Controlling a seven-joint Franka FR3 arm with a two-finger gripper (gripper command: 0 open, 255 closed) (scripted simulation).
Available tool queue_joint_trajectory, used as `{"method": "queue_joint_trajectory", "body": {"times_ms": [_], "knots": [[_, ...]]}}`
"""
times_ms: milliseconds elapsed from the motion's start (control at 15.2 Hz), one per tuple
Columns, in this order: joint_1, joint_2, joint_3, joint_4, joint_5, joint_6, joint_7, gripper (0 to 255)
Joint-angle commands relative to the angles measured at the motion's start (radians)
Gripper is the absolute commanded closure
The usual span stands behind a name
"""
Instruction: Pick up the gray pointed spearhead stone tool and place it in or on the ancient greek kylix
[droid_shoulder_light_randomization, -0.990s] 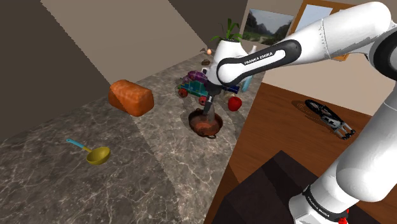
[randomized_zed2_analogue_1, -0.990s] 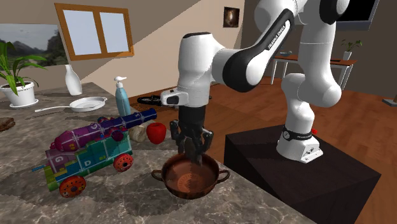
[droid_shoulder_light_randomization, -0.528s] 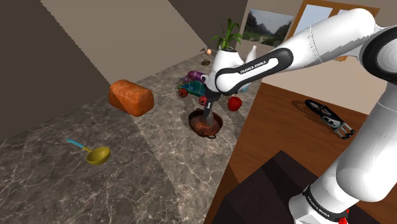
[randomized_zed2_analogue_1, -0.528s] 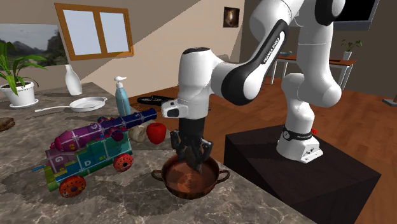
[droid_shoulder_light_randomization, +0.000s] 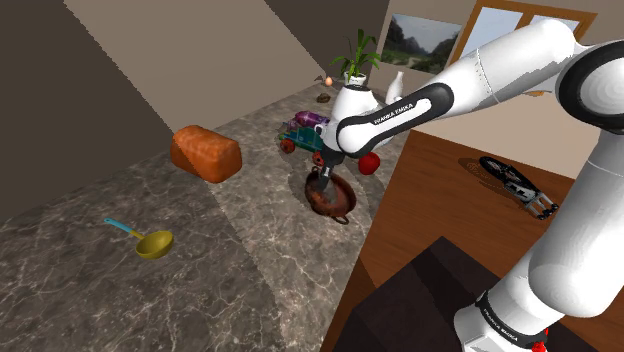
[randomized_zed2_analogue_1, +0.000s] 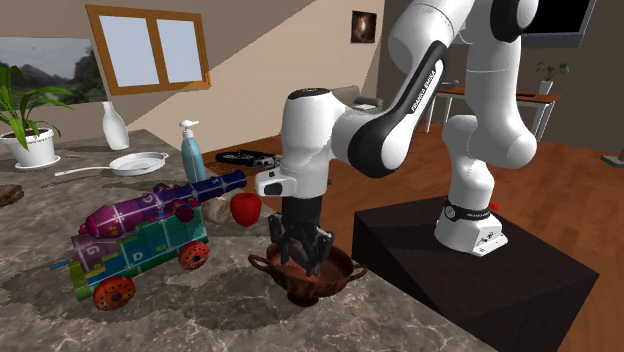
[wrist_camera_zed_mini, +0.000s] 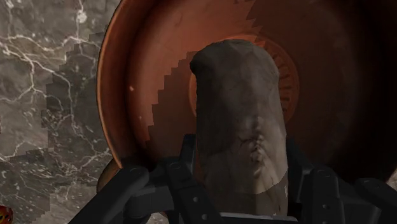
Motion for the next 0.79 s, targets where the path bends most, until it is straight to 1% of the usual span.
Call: {"method": "queue_joint_trajectory", "body": {"times_ms": [0, 132, 198, 528, 726], "knots": [[0.0, 0.001, 0.0, 0.0, 0.0, 0.0, 0.0, 255], [0.0, 0.001, 0.0, 0.0, 0.0, 0.0, 0.0, 255], [0.0, 0.001, 0.0, 0.0, 0.0, 0.001, 0.0, 0], [0.0, 0.001, 0.0, 0.0, 0.0, 0.001, 0.0, 0], [-0.007, -0.074, 0.004, 0.015, 0.019, -0.088, -0.013, 0]]}}
